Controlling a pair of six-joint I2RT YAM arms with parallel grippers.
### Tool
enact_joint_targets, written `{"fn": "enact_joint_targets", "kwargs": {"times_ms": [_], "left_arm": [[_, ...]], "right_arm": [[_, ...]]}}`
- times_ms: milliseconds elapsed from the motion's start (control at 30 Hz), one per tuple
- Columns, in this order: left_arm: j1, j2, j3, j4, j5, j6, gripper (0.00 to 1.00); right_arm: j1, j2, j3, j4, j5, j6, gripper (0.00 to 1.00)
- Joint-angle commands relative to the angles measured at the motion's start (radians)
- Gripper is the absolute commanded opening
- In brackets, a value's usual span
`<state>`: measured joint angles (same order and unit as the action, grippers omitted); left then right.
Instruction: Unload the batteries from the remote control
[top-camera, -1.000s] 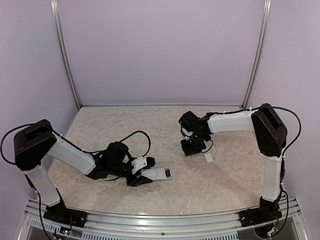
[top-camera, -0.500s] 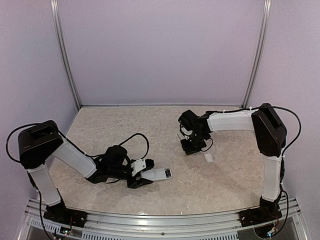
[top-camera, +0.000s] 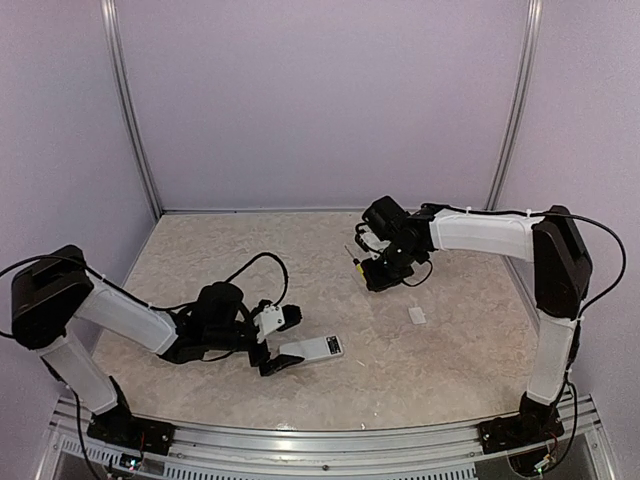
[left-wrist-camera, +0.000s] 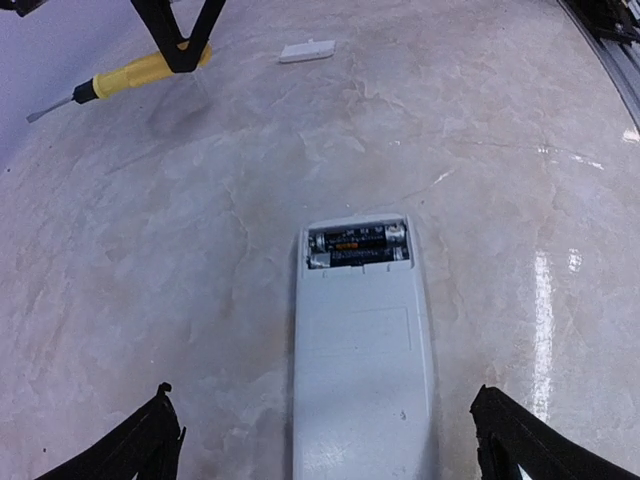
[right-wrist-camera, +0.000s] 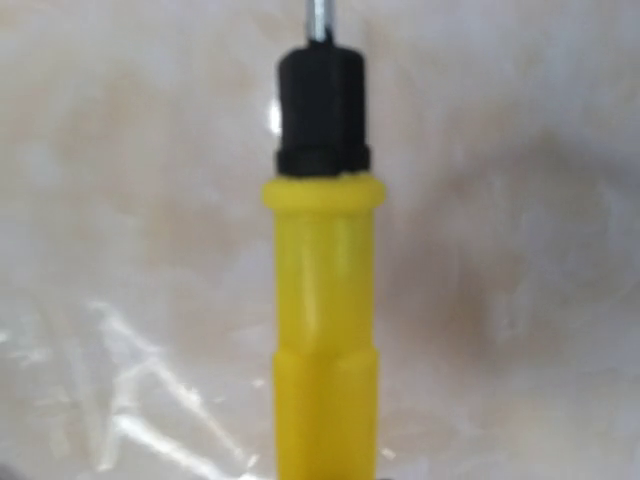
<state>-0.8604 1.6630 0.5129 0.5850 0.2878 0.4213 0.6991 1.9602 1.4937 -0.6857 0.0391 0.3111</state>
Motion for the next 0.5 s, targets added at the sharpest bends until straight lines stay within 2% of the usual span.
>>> {"fn": "enact_joint_targets", "kwargs": {"times_ms": [0,133,233,300,333,400,467], "left_arm": [[-0.001,-0.131,-0.003,-0.045,-0.033,-0.017,0.99],[0.008,-0.240,0.002,-0.058,-0.100,-0.030,0.99],[0.012,-0.310,0.021,-0.044,-0.211,-0.035,0.99],[0.021,-0.329,0.043,0.010,-0.297,-0.130,0.99],[0.033,-0.327,0.067,0.013,-0.341,-0.236,0.99],[0.083,-0.307,0.164,-0.076,-0.307,-0.376,0.99],[0.134,-0.248,0.270,-0.193,-0.167,-0.393,0.99]], "right_arm": [[-0.006,-0.102,-0.022,0.029,-0.076,-0.073,0.00],[-0.006,-0.166,-0.055,0.061,-0.183,-0.128,0.00],[-0.006,-0.223,-0.085,0.092,-0.246,-0.148,0.00],[-0.006,-0.259,-0.100,0.111,-0.276,-0.163,0.00],[-0.006,-0.277,-0.105,0.116,-0.283,-0.172,0.00],[-0.006,-0.301,-0.110,0.115,-0.284,-0.197,0.00],[-0.006,-0.312,-0.096,0.086,-0.277,-0.224,0.00]]}}
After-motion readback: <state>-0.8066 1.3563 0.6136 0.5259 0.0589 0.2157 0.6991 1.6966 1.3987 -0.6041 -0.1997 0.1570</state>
